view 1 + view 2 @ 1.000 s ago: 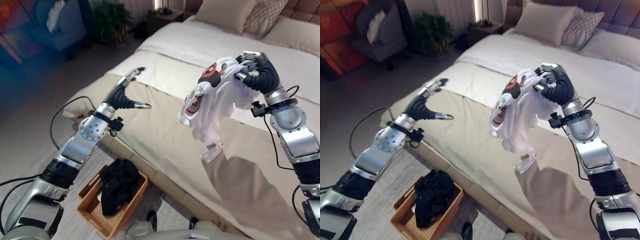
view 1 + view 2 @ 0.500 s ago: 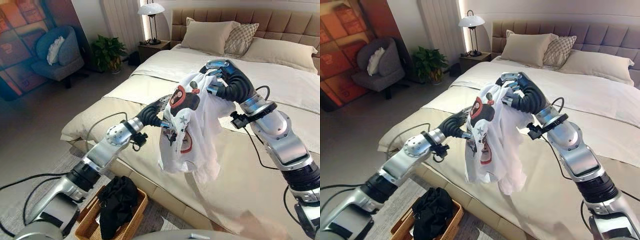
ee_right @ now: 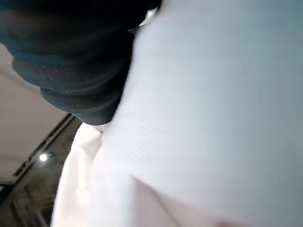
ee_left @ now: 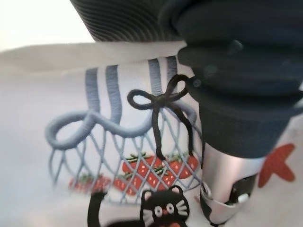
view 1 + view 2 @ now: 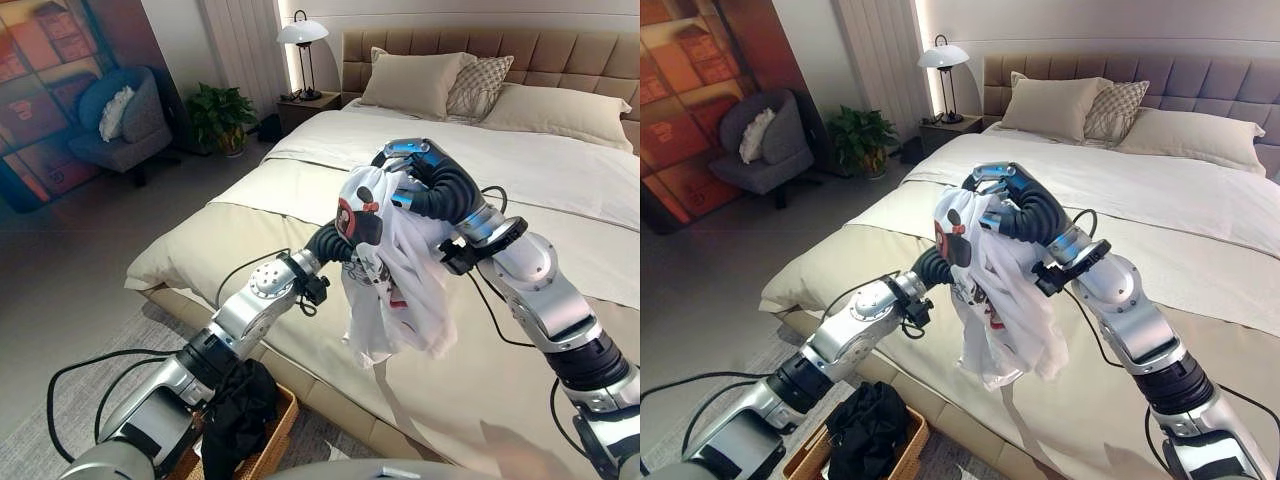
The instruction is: Pick up clothes into the bucket
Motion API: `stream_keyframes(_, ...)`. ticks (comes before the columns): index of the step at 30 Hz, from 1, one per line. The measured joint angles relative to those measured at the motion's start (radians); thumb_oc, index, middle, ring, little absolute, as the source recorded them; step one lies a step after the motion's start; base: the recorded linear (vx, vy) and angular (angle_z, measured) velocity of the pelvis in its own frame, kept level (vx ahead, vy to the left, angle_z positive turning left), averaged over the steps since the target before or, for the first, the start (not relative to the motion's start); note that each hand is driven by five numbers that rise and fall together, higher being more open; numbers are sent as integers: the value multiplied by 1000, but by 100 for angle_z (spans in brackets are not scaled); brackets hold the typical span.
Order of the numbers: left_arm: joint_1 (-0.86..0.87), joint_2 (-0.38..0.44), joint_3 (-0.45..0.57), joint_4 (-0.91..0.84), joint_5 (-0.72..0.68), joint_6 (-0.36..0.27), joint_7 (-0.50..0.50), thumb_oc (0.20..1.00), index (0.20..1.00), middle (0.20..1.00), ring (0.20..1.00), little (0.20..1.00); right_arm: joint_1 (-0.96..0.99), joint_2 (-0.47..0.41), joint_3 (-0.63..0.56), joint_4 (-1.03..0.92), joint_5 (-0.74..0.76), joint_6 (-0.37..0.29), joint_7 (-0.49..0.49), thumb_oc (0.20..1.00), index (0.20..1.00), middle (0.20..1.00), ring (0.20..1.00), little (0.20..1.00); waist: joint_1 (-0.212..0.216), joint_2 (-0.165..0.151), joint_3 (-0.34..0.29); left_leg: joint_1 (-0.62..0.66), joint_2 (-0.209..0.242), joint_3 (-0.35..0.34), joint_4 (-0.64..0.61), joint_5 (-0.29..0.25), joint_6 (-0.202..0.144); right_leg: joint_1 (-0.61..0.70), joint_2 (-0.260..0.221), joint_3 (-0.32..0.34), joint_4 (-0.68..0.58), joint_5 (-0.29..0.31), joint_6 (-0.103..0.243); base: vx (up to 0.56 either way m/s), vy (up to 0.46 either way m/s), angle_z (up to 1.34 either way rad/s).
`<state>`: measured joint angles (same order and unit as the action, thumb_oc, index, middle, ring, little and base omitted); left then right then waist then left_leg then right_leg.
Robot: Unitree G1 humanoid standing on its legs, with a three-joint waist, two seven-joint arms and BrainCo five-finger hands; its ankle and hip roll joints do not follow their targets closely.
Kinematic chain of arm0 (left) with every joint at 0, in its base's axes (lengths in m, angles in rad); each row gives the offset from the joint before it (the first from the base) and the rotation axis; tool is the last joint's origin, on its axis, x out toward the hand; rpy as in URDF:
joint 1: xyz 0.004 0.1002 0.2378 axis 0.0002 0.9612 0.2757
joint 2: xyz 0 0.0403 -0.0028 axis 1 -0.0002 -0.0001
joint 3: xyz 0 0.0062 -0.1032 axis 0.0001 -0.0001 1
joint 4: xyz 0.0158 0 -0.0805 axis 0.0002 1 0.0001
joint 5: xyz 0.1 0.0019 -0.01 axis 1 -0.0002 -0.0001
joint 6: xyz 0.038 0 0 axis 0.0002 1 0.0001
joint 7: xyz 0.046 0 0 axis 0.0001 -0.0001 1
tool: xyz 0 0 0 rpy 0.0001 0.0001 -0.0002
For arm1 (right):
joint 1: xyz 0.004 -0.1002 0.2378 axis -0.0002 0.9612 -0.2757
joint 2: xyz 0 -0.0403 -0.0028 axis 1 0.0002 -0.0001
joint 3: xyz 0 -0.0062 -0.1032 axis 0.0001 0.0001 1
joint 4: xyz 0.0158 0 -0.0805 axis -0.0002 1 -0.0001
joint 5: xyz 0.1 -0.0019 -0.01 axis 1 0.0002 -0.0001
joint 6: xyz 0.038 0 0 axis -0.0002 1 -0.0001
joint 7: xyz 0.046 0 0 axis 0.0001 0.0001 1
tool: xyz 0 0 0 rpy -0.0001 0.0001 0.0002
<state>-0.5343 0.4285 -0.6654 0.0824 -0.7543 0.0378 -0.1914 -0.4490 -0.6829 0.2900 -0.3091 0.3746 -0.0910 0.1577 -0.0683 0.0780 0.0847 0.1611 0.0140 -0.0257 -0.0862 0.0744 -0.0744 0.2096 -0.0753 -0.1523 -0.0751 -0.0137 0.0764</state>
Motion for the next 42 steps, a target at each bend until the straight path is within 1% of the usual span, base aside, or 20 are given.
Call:
stream_keyframes(1,-7,14,-17,-5,-54,16,-11,1000,1000,1000,1000,1000,0,-1,0,0,5,0,0,200,200,200,200,200,-1,0,0,0,0,0,0,0,0,0,0,0,0,0,0,0,41,1)
stream_keyframes(2,-11,21,-25,-6,-68,22,-18,837,837,837,837,837,0,-1,0,0,10,1,0,200,200,200,200,200,-1,0,0,0,0,0,0,0,0,0,0,0,0,0,0,7,37,0)
stream_keyframes(3,-11,25,-25,-7,-120,37,-37,200,200,200,200,200,0,-1,0,1,12,1,0,200,200,200,200,200,-1,1,-1,-1,-1,0,0,0,0,-1,-1,0,0,0,0,34,25,0)
stream_keyframes(5,-2,24,-25,-7,-190,58,-61,200,200,200,200,200,0,-1,0,4,12,2,0,200,200,200,200,200,-1,1,-1,-1,-1,0,-1,-1,-1,-2,-1,0,0,-2,2,22,31,0)
stream_keyframes(11,47,46,-22,-47,-290,89,-110,200,200,200,200,200,10,0,-5,17,8,2,-6,200,200,200,200,200,-1,1,-1,-1,-3,4,0,-3,3,-4,-3,3,2,1,0,4,36,-1)
stream_keyframes(12,77,44,-4,-55,-301,97,-119,200,200,200,200,200,24,2,-16,21,-2,2,-14,272,272,272,272,272,-1,0,-2,0,-2,5,-1,-4,4,-4,-3,4,2,0,0,0,0,0)
stream_keyframes(13,87,45,1,-56,-302,99,-121,200,200,200,200,200,27,2,-19,26,-5,2,-16,410,410,410,410,410,-1,1,-2,0,-2,5,-1,-6,7,-4,-3,4,2,0,0,8,27,-3)
stream_keyframes(14,120,40,25,-57,-303,102,-122,200,200,200,200,200,41,12,-36,43,-22,2,-26,627,627,627,627,627,-1,0,-3,1,-2,9,-1,-9,11,-3,-3,6,1,0,1,5,17,-4)
stream_keyframes(15,133,40,33,-58,-303,102,-122,200,200,200,200,200,50,17,-50,52,-31,1,-30,627,627,627,627,627,1,-1,-3,1,-2,10,-1,-9,12,-5,-3,6,2,0,0,-18,37,-5)
stream_keyframes(16,172,36,64,-60,-308,102,-121,200,200,200,200,200,79,33,-89,59,-46,1,-47,1000,1000,1000,1000,1000,1,-1,-4,1,-3,11,0,-10,12,-5,-3,6,2,0,1,0,0,0)
stream_keyframes(17,187,36,73,-60,-313,103,-121,200,200,200,200,200,91,40,-105,60,-51,1,-57,1000,1000,1000,1000,1000,0,-1,-4,1,-3,12,-1,-10,12,-4,-4,7,1,0,1,35,18,-3)
stream_keyframes(20,307,1,173,-60,-330,102,-112,200,200,200,200,200,165,77,-206,106,-96,-6,-107,1000,1000,1000,1000,1000,3,-6,-6,2,-5,14,-1,-13,16,-6,-6,7,2,0,1,0,0,0)
stream_keyframes(27,457,-38,354,-58,-329,84,-73,200,200,200,200,200,311,112,-320,209,-201,0,-177,1000,1000,1000,1000,1000,6,-17,-4,1,-13,13,-1,-16,20,-4,-14,6,-1,-3,5,5,2,0)
stream_keyframes(28,494,-54,413,-56,-328,77,-61,200,200,200,200,200,351,148,-356,222,-219,1,-191,1000,1000,1000,1000,1000,4,-19,-4,2,-13,13,-1,-16,20,-2,-14,6,-2,-4,7,0,0,0)
stream_keyframes(32,562,-73,502,-55,-302,27,1,200,200,200,200,200,456,224,-393,330,-224,11,-217,1000,1000,1000,1000,1000,8,-34,-2,0,-15,10,-1,-16,20,-3,-16,5,0,-6,8,-13,6,2)
stream_keyframes(33,588,-75,563,-61,-238,7,26,200,200,200,200,200,501,263,-411,401,-223,12,-225,1000,1000,1000,1000,1000,9,-40,-1,-1,-15,8,-1,-16,20,-3,-16,4,0,-6,8,-20,12,3)
stream_keyframes(35,601,-70,611,-62,-187,-15,51,200,200,200,200,200,551,277,-412,450,-223,26,-230,1000,1000,1000,1000,1000,11,-42,2,-3,-17,7,-1,-16,19,-4,-17,3,0,-9,13,-13,8,4)
stream_keyframes(38,644,-53,776,-65,7,-81,108,200,200,200,200,200,654,342,-438,650,-171,34,-230,1000,1000,1000,1000,1000,15,-50,9,-15,-18,-3,-1,-17,19,-14,-18,-5,2,-13,18,-53,16,7)
stream_keyframes(41,675,-35,878,-67,164,-126,161,200,200,200,200,200,727,356,-440,748,-137,34,-218,1000,1000,1000,1000,1000,28,-49,21,-36,-18,-4,-1,-17,19,-40,-19,-6,13,-14,19,-101,16,1)
stream_keyframes(42,699,-22,942,-67,232,-150,181,200,200,200,200,200,748,364,-440,823,-126,36,-206,1000,1000,1000,1000,1000,30,-53,38,-48,-18,-4,0,-15,20,-56,-19,-7,21,-14,19,-155,14,1)
